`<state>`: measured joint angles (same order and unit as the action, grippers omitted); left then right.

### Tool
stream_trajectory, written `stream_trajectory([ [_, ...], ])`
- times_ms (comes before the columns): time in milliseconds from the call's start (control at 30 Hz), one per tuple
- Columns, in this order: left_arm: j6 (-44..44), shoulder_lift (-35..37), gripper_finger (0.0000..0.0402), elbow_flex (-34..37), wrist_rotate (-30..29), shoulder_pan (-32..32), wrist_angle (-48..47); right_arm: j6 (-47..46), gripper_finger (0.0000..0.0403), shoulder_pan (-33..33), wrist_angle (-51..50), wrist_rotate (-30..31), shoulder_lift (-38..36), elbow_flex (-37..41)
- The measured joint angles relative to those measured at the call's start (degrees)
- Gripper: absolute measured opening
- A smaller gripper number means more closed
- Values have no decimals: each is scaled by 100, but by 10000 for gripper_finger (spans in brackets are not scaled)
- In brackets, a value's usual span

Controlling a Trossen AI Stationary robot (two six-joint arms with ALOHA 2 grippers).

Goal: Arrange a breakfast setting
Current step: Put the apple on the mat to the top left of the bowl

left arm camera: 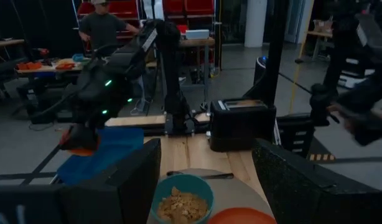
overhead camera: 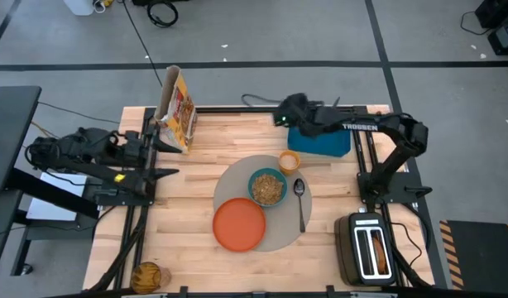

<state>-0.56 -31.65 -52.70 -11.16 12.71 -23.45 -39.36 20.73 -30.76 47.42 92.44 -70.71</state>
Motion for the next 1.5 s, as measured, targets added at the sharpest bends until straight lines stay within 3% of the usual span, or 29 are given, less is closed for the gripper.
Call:
stream_trajectory([
  [267,182,510,260,151,-340,0,-909,2114,330,-1276,3294,-275,808,-3],
  [433,297,720,260,659,-486,0,-857,2972,330,-1732,5939,-1169,1837,-3],
  [533,461,793,260,1097,-491,0,-825,3240,330,-1973,6829,-1584,2234,-19],
  [700,416,812,260,1835,-517,0,-136,3381,330,-2378,7047,-2033,2382,-78],
  [967,-105,400,221,3602,-560,0,3274,3838,330,-2954,7167,-2183,2479,-80],
  [1067,84,271,205,3999,-540,0,4075,4064,330,-3125,7303,-2175,2479,-80],
  [1233,411,3,188,4437,-137,4,5323,4526,330,-3213,7595,-2175,2479,-82],
  [1500,480,-874,185,4560,-122,-2,6724,4582,330,-3039,7657,-2409,2479,-82],
])
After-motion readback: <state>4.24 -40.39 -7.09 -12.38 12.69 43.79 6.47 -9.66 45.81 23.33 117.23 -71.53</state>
